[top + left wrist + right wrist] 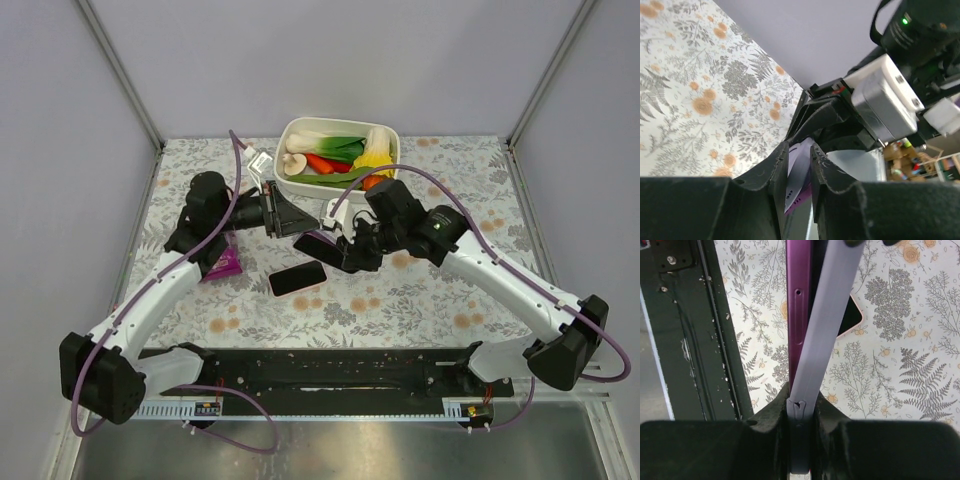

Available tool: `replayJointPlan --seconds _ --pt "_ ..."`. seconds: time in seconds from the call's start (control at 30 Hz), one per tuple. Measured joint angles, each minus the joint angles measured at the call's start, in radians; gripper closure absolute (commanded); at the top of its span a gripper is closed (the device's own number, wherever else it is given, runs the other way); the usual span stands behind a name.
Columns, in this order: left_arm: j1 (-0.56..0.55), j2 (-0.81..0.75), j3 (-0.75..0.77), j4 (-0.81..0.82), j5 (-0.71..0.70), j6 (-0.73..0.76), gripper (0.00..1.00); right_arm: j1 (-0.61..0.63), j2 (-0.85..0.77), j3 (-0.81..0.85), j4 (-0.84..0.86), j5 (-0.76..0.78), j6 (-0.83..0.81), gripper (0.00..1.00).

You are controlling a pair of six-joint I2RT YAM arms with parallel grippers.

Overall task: Take the phone out of the phone case
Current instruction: Remove the phone case from the phone.

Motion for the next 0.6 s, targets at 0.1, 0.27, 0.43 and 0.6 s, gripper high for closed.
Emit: replayJointPlan --seconds 0.1,0.27,0.43,0.6 --pt "-0.016 -0.002 0.042 -0.046 0.004 0.108 0.91 -0.027 0.001 0.011 -0.008 -0.061 0.019 1.00" --pt "-0.033 -0.014 0.070 -0.101 0.014 0.268 0.84 -0.053 0.006 0.011 -0.020 -0.146 0.053 1.00" --pt "-0.035 -0.029 0.074 -0.150 0.033 0.394 0.66 -0.066 0.020 0.011 -0.037 -0.213 0.084 1.00" --pt "-0.035 -0.045 0.090 -0.216 0.055 0.504 0.53 -0.086 0.021 0.005 -0.026 -0.267 0.127 1.00"
